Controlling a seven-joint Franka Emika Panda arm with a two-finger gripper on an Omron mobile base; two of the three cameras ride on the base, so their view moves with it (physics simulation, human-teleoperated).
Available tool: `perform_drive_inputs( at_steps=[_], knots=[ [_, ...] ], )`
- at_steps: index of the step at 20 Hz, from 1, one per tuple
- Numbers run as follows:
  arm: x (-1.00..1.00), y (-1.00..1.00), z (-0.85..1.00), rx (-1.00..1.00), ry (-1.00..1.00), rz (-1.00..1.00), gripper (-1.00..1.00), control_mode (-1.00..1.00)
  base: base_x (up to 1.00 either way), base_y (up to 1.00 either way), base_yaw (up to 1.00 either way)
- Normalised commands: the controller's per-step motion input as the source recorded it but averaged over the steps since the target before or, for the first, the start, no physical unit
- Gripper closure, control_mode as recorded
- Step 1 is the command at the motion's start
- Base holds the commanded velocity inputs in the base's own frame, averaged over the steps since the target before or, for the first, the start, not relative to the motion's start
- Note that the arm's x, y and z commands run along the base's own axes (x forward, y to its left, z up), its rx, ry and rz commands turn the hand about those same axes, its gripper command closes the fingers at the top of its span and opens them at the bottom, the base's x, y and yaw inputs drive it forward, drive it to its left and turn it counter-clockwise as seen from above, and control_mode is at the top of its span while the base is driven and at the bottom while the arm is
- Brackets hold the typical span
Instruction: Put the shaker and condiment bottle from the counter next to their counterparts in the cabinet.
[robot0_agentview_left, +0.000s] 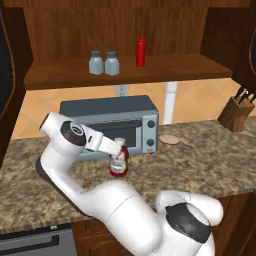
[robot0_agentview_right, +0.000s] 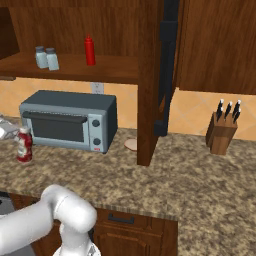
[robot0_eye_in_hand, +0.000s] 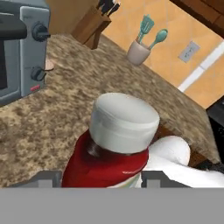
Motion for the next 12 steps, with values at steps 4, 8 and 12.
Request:
perform_drive_inputs(
  at_steps=[4, 8, 12],
  knots=[
    [-0.54, -0.56, 0.61, 0.01, -0.19, 0.25, 1.00, -1.00, 0.00, 0.00, 0.00],
    [-0.65, -0.39, 0.71, 0.00, -0.20, 0.23, 1.00, -1.00, 0.00, 0.00, 0.00],
    [-0.39, -0.20, 0.94, 0.00, -0.12, 0.20, 1.00, -1.00, 0.00, 0.00, 0.00]
  ],
)
